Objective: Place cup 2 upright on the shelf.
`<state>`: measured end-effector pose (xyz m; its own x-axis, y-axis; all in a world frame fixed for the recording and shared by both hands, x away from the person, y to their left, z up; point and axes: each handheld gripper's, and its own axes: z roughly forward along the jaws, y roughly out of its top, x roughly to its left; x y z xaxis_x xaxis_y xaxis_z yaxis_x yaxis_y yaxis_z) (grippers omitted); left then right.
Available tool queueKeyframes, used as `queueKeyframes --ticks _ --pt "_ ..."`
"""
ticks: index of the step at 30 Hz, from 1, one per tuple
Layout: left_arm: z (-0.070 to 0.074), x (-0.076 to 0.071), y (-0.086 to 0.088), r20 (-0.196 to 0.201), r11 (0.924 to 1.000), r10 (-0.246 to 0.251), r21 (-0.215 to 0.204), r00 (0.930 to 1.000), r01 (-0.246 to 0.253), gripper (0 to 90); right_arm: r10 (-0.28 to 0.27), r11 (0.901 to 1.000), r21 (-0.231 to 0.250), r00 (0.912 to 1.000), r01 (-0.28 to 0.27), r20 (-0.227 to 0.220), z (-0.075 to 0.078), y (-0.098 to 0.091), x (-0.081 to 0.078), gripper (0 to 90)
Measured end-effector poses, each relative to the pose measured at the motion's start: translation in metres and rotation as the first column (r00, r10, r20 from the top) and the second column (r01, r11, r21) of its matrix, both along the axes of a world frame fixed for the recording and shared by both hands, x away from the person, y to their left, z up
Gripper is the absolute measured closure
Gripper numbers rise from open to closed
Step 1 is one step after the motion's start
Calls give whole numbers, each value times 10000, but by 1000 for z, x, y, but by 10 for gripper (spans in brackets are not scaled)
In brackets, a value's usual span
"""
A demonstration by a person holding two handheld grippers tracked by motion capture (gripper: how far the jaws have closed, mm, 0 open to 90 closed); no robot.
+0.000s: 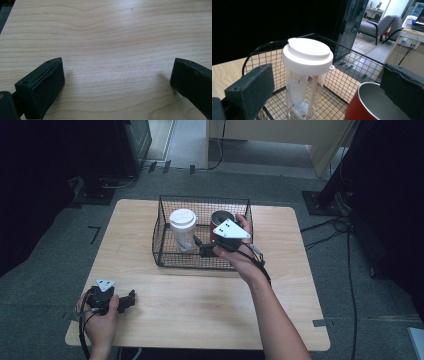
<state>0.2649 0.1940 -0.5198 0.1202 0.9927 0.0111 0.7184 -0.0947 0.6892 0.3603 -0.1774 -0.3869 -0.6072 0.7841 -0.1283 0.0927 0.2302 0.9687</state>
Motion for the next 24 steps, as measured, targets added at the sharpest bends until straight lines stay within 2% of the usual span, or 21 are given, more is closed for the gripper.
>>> queueKeyframes --ticks 24 --pt "0 0 0 -3 10000 -1 2 10000 1 1 -587 9981 162 9978 592 -318 -25 -40 -44 0"
